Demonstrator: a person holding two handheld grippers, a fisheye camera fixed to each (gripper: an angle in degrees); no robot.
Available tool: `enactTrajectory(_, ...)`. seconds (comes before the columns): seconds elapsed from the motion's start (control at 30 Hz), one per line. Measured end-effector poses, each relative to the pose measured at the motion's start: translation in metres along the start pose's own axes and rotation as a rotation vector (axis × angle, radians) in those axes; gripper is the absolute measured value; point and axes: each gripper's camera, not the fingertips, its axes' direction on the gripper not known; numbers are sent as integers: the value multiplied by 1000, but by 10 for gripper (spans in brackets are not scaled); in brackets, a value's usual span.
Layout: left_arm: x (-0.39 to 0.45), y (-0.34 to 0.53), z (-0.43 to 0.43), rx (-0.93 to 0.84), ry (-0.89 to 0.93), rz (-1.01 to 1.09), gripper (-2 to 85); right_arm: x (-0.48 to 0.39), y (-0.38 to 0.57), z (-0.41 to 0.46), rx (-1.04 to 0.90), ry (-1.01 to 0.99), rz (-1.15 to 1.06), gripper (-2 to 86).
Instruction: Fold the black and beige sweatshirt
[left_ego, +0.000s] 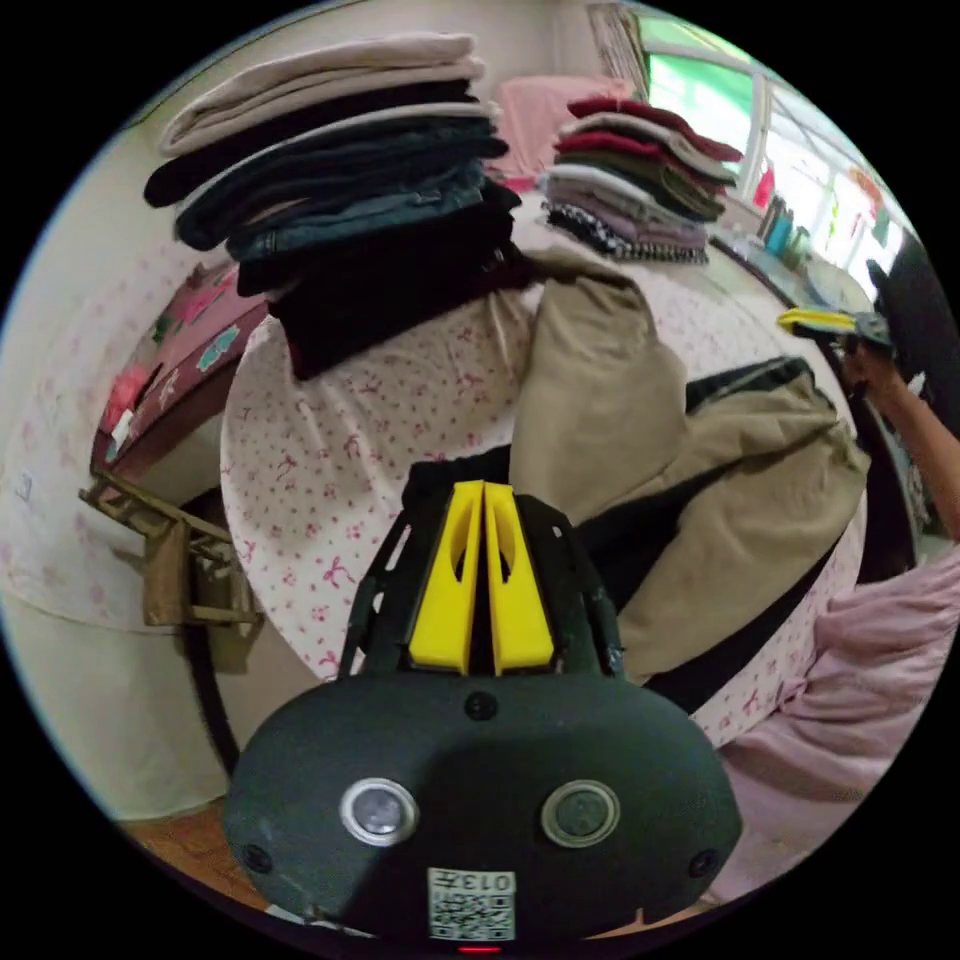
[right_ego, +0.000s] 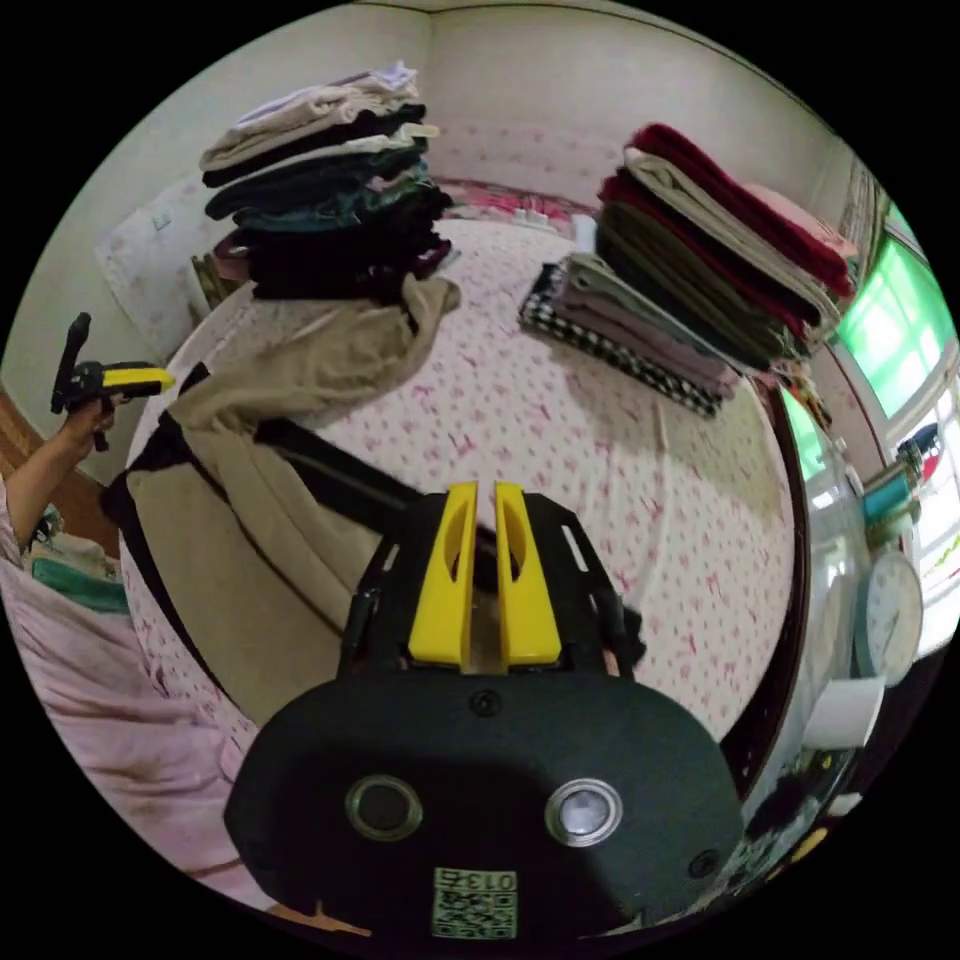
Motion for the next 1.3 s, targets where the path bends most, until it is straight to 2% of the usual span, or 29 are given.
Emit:
enactTrajectory(0.03,-3,-2,3,15,46,-38,-4,-9,-23,7,39,-26,-16,71)
enactTrajectory(0.13,-1,-2,52,-125,194,-21,-3,-33,-87,33,71,-80,-64,97)
enactTrajectory(0.2,1,4,50,-72,166,19,-3,-49,-126,53,53,-88,-102,112)
enactTrajectory(0.3,0,4,50,-87,161,30,-3,-65,-177,87,5,-47,-122,122)
enactTrajectory(0.4,2,5,51,-79,138,46,-4,-68,-207,124,-120,11,-112,69)
enactTrajectory(0.47,-2,7,51,-75,149,29,-3,-65,-214,140,-218,-43,-102,43)
enactTrajectory(0.53,-8,10,52,-60,174,7,-3,-53,-215,123,-177,-173,-28,32)
enactTrajectory(0.6,-13,14,53,-43,200,-13,-3,-49,-210,89,-53,-331,-20,28)
enactTrajectory(0.73,-25,18,55,-23,259,-34,-3,-65,-190,-2,170,-637,-171,23)
enactTrajectory(0.83,-38,22,52,-24,315,-94,-3,-116,-151,-111,376,-894,-464,22)
enactTrajectory(0.93,-46,32,32,7,243,-123,-4,-159,-114,-168,467,-988,-643,22)
enactTrajectory(1.0,-53,37,15,48,185,-144,-4,-206,-72,-204,474,-1028,-822,22)
enactTrajectory(1.1,-65,41,-9,122,157,-198,-4,-251,-27,-220,421,-1072,-905,23)
enactTrajectory(1.2,-48,26,-16,177,274,-133,-4,-284,3,-202,263,-1117,-884,24)
enactTrajectory(1.3,13,1,11,59,424,96,-4,-305,24,-175,110,-1062,-859,26)
